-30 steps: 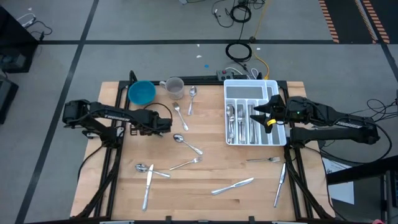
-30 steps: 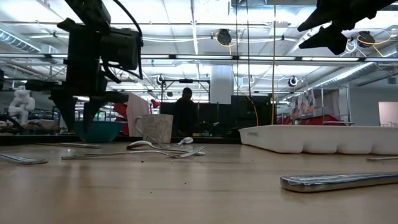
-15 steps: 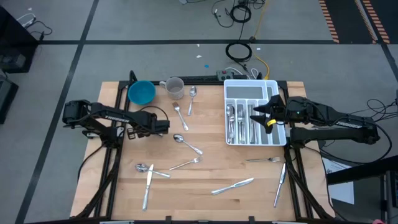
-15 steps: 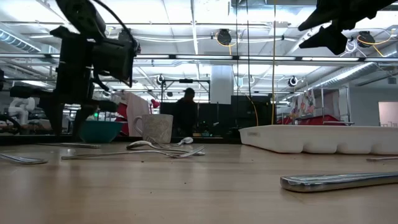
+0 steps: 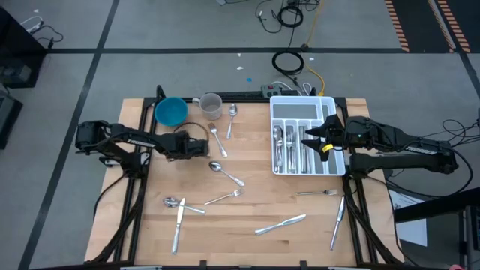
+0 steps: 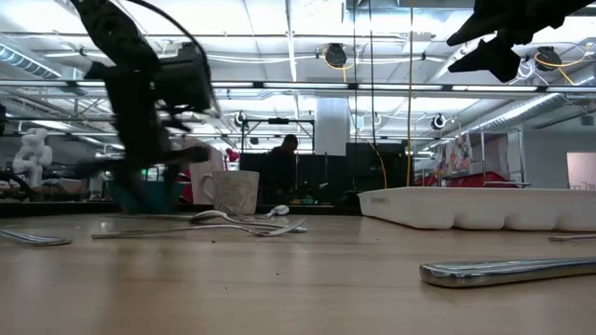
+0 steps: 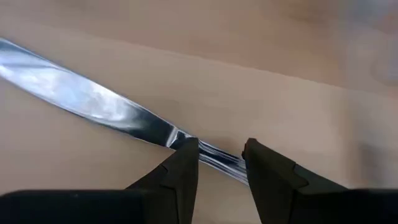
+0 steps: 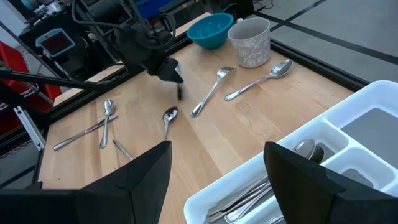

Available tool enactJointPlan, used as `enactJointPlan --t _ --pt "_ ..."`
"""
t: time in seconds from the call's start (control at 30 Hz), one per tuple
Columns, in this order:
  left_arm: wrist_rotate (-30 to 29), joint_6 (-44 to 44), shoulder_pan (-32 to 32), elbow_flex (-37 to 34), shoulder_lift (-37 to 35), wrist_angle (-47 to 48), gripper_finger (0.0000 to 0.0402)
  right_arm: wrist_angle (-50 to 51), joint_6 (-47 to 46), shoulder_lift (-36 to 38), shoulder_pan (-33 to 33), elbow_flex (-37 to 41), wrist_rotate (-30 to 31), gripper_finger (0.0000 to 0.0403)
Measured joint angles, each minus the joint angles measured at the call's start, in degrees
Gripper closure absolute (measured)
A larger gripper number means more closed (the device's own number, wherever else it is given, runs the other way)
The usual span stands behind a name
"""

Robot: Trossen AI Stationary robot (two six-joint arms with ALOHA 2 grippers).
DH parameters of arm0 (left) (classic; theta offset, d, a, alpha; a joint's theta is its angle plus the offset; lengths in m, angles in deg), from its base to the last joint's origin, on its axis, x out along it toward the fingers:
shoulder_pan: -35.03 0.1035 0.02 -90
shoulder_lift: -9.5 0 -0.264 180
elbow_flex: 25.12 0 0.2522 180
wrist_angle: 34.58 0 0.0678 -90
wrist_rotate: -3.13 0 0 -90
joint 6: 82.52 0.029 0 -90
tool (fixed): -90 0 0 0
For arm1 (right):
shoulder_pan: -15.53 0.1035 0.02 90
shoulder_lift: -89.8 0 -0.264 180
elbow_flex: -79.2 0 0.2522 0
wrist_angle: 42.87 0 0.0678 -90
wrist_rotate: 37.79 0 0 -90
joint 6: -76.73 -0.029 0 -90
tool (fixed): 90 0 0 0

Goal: Sort silverware
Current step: Put the table knife in the silverware tray

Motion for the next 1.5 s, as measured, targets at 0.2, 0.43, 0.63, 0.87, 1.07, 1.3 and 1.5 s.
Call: enactJointPlan --t 0.2,0.43,0.63,0.87,1.07,1.3,1.5 --pt "5.6 3.4 -0.1 0.1 5.2 -18.1 0.0266 -0.1 -1.0 -1.9 0.0 0.0 0.0 0.0156" --pt "8.0 6.4 -0.2 1.7 7.1 -28.3 0.0266 -5.9 3.1 -17.1 0.0 0.0 0.2 0.0156" --pt "13.9 13.0 -0.8 8.5 6.6 -29.2 0.0266 -23.7 6.6 -32.7 0.3 0.0 -4.6 0.0156" --pt "16.7 19.0 -2.0 14.8 0.4 -24.0 0.0266 -32.8 12.0 -46.5 1.3 -2.2 -4.6 0.0156" --pt "14.7 22.2 -2.6 16.8 -11.3 -2.0 0.0265 -33.0 19.9 -56.7 3.0 -9.9 -4.8 0.0156" --pt "8.2 22.4 -2.9 17.5 -24.2 20.5 0.0265 -30.4 22.9 -69.6 3.6 -22.0 -5.7 0.0155" --pt "5.7 24.2 -3.8 17.5 -30.5 29.1 0.0265 -30.3 23.4 -80.3 3.8 -31.6 -3.0 0.0156"
